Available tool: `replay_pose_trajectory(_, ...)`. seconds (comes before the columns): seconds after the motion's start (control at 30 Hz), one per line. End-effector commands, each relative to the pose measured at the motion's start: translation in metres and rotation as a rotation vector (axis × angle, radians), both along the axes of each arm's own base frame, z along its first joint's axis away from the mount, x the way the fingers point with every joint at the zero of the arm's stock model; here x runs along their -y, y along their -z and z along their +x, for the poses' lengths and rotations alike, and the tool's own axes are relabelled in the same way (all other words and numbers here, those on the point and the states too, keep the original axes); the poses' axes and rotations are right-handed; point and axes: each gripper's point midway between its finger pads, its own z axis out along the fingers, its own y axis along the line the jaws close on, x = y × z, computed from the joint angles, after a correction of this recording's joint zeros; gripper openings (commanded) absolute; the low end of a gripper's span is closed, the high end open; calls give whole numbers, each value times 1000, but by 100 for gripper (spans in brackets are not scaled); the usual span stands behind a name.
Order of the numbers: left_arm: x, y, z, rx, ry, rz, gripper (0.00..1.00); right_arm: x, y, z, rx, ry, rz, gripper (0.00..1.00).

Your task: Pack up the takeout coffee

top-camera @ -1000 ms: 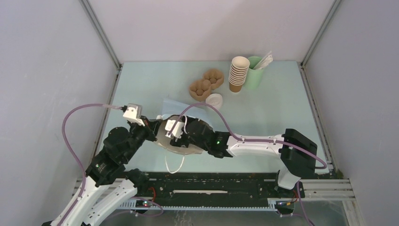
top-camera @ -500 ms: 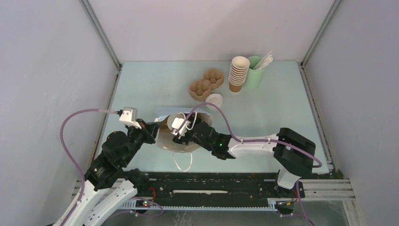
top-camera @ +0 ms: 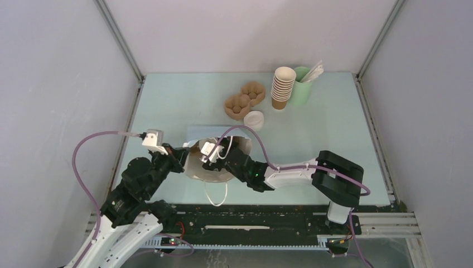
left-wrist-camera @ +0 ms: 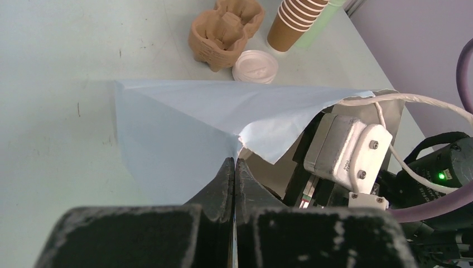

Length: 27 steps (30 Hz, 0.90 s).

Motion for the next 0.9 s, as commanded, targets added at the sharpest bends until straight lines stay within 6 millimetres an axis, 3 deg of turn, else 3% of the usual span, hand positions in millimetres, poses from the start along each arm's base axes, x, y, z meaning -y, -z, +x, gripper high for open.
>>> replay_pose_trajectory(0.0, -3, 3, 1, -8, -25, -13, 0, 4, -15, 6, 57, 72, 34, 54)
replay_pose_trajectory(0.17, -14, 7, 6, -45, -94, 27, 0, -4, -22, -16, 99, 23, -18, 55)
replay_pose_trajectory(0.47, -22, -2, 19, -120, -208, 44, 0, -7, -66, -49, 7, -70, 62, 55)
replay_pose_trajectory(0.7, -25, -22, 19, -169, -232, 67, 0, 3, -102, -74, -95, -182, 124, 54)
replay_pose_trajectory(0.87, -12, -37, 22, -170, -173, 71, 0, 4, -106, -75, -138, -220, 133, 54)
